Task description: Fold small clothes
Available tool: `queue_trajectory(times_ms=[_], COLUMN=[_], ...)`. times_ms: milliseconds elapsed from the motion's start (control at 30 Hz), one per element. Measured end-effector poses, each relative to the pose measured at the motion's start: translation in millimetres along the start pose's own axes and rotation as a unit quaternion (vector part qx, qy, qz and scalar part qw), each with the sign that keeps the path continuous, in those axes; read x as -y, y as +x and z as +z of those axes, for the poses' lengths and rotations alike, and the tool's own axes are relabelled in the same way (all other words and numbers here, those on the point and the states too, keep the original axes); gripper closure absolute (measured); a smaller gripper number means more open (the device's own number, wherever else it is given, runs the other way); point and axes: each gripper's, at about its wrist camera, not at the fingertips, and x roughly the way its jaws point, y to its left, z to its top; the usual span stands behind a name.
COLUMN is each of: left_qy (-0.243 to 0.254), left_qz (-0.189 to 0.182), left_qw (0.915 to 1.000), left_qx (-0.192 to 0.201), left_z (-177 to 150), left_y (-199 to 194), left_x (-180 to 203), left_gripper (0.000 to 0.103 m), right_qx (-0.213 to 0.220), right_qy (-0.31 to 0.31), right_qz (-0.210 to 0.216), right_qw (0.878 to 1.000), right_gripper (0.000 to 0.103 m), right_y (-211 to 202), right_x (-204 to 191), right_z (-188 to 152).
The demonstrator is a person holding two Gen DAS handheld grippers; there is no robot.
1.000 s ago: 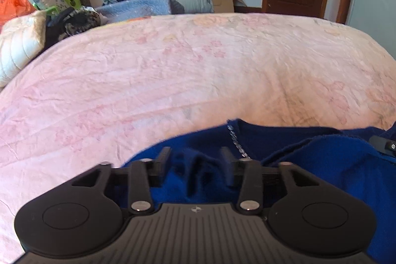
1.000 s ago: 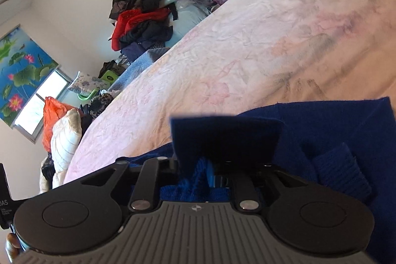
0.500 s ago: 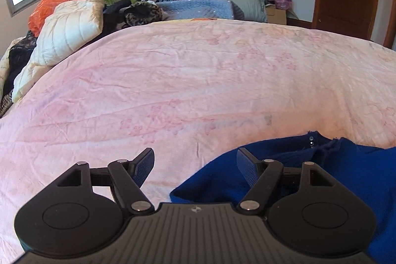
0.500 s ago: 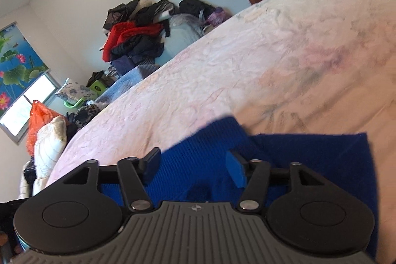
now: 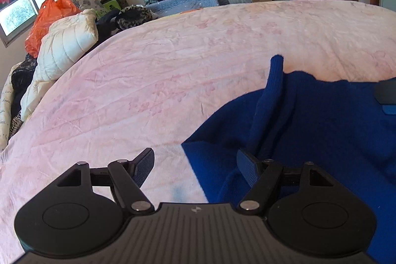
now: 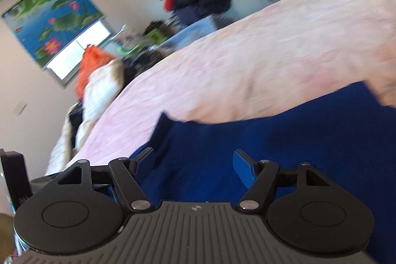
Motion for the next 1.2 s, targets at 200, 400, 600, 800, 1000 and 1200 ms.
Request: queue_trajectory(times_ms=[200,400,600,800,1000,1200], left_qy=[-0.031,-0.034,-0.031,-0.027,-0.013,-0.025], left_qz=[0.025,0.024,0.025,0.025,0.026,0.014], left_qw=[0.9989,0.9988,0.9989,0.9993,0.9994,0.9993], left_qx=[-0.026,-0.028,-0.026,-0.011,-0.020,-0.024], left_z=[-19.4,-25.4,-28.9,-32.9,-42.1,-51.6], left_y=[10.6,7.8,6.7,-0.7,-3.0,-11.1], left_x=[-24.1,-27.4,-26.1,-25.9,-21.0,-31.8], left_gripper=[0.029,0.029,0.029,0.028,0.028,0.028], right_qx=[-0.051,-0.057,-0.004,0.000,-0.035,-0.012], right_qy=[0.002,0.029,0.022,-0.080,-0.187,-0.187], right_qz=[0.028,0.034,0.032,-0.022,-0.119,-0.133], right_qw=[0.998,0.997,0.999,0.997,0.975,0.973], right_gripper=[0.023,0.013,0.012,0.009,0.005,0.003], right_y=[61.0,109.7,105.7,55.5,43.2,13.8], right_x=[-37.2,-52.2,-56.4,-74.4,-69.6,-69.0], right_z=[5.3,7.1,22.5,-0.3,-39.5,-58.9])
